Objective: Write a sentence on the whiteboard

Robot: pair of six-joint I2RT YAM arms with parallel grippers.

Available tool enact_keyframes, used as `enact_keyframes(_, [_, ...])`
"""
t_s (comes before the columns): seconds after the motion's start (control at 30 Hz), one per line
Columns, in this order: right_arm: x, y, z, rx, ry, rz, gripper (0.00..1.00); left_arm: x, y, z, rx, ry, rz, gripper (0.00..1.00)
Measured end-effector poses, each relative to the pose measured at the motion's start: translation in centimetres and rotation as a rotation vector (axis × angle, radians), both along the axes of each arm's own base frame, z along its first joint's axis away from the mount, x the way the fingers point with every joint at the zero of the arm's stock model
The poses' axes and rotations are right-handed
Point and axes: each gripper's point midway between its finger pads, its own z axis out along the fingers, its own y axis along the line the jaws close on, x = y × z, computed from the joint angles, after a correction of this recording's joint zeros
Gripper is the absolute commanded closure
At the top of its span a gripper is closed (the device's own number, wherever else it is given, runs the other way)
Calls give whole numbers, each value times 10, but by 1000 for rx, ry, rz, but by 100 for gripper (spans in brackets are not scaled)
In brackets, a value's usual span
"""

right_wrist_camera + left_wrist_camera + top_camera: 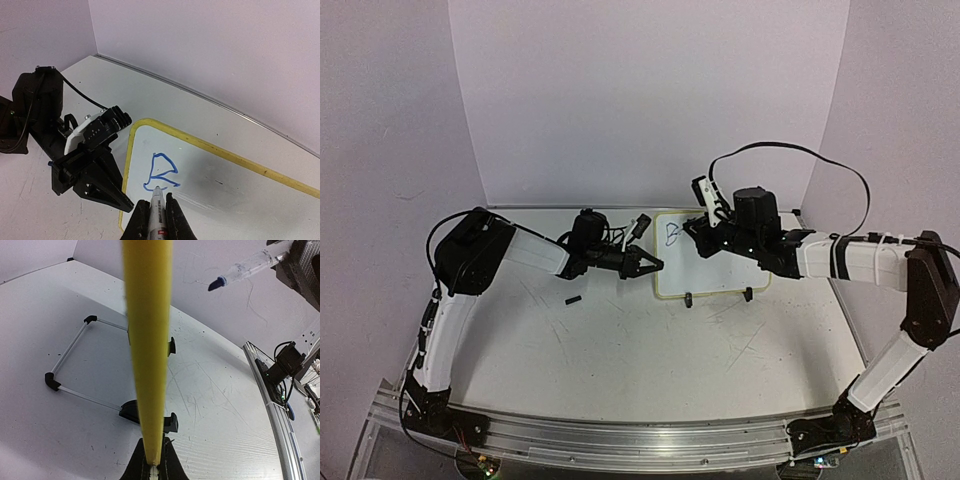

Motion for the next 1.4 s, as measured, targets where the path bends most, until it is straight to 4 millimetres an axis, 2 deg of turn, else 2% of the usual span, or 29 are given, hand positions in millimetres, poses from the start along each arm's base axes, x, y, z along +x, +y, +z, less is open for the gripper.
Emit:
enact_keyframes(0.4, [7, 5, -21, -33, 41, -4, 100, 0, 0, 0, 5, 5, 0, 100])
enact_keyframes(0.97, [18, -7, -13, -14, 15, -74, 100, 1, 0, -1, 11, 11, 2, 100])
enact_keyframes(1.17, [22, -15, -4, -1, 0, -94, 100, 1, 0, -1, 12, 13, 1, 100])
enact_keyframes(1.4, [22, -16, -3, 2, -2, -99, 100, 1, 0, -1, 13, 14, 1, 100])
